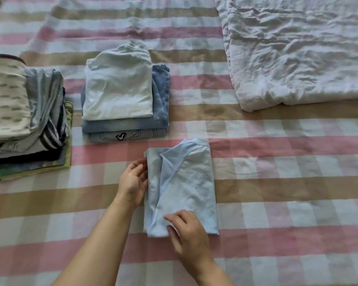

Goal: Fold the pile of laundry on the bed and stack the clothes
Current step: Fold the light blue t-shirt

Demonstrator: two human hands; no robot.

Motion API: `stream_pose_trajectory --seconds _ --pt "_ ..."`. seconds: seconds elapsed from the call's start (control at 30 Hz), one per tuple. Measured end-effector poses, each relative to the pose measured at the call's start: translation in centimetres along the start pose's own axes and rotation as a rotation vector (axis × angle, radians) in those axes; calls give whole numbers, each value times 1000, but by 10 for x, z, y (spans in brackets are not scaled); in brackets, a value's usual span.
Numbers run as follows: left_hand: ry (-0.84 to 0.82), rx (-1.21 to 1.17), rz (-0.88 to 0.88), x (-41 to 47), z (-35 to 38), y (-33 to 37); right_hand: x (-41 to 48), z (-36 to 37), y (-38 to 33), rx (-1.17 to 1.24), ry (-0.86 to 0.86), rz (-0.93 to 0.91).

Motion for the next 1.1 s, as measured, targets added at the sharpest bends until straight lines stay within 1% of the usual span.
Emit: stream_pose_trajectory --seconds 0.13,0.2,0.3,0.37,0.43,0.5,0.57,0.7,0.77,0.87,0.97,1.1 --pt "41 171 34 -23 -21 10 12 -9 -1 20 34 122" --pt "20 264 16 -32 -30 15 14 -9 1 86 106 265" --pt "-26 441 -5 -37 -40 13 9 -8 14 196 234 536" --pt "-67 598 -18 -37 -45 7 4 -10 22 161 315 674" --pt "-114 687 -64 -40 -46 -3 0 -17 32 84 364 792" --pt "-146 711 -114 -44 -46 -14 0 -25 42 40 353 897" --pt "-153 729 -115 -44 -45 -21 5 -30 53 26 277 962" --pt "-123 659 -54 -42 -36 -25 27 -34 72 103 159 936" --pt "-85 625 -23 -37 -27 -23 36 -34 80 119 127 916" --pt "-53 638 41 -28 -11 -23 43 -30 90 195 100 906" --pt "-77 651 130 -27 2 -26 46 -26 97 274 71 876" --pt "-159 607 142 -32 10 -33 44 -24 95 475 69 795"
Point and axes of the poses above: each hand's wrist, its own x-axis towards the middle knuckle, its own z-axis out of the palm, y = z × x, the point moved 6 cm from there along x, towards the middle knuckle, and after that the axes turned 2 degrees about z, right-handed, at the moved point
